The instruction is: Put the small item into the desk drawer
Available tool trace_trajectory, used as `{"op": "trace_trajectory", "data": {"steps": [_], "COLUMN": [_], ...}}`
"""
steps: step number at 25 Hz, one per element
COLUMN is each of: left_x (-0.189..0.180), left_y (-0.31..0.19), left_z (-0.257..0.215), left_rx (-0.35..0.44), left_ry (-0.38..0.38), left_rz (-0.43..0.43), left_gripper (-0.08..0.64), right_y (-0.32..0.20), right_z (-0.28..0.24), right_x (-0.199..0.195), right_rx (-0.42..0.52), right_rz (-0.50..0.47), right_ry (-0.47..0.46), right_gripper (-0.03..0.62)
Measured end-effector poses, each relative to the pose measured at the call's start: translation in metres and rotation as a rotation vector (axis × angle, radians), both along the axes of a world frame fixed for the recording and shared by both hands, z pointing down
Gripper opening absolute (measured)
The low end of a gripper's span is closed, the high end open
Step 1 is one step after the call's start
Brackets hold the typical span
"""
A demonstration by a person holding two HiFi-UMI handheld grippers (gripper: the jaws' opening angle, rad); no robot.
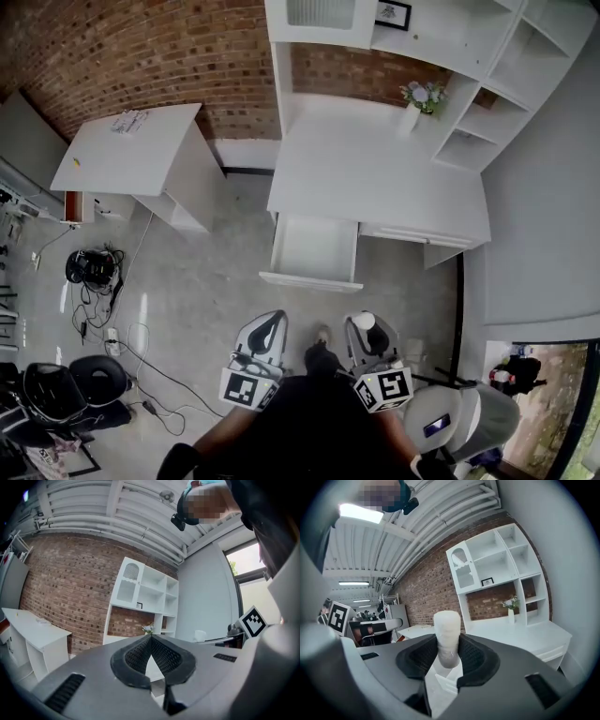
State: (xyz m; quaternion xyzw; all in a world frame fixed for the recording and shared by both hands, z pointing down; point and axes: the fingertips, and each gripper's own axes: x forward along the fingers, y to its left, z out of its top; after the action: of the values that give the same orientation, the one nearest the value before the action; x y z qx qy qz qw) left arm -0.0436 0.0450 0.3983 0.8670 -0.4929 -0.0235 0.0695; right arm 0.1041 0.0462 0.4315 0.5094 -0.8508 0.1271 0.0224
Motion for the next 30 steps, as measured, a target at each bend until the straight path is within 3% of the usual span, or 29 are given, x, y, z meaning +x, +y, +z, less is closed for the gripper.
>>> {"op": "trace_trajectory", "data": {"steps": [8,15,30], "left_x": [0.025,0.008,-0.015], "left_y": [-0.059,-0.105,-0.208], "left_z": [-0.005,0.006,0.035], "left_rx": [-0.007,-0.039,-0.099], "left_ry": [0.015,0.025,0.049], "left_rz": [-0.053,-0.090,-0.029], "left_gripper": [0.025,0.025,0.025], "right_y": [-0.072,-0.123,-0.225], "right_z": [0.011,0.031,0.097], "right_x": [0.019,-0.004,-0.046], "right_rx": [-0.024,-0.076,-0.211], "right_rz": [-0.068,-0.114,-0.106], "right_ry": [0.002,0.018,0.086], "right_gripper": [0.149,0.149,0.149]}}
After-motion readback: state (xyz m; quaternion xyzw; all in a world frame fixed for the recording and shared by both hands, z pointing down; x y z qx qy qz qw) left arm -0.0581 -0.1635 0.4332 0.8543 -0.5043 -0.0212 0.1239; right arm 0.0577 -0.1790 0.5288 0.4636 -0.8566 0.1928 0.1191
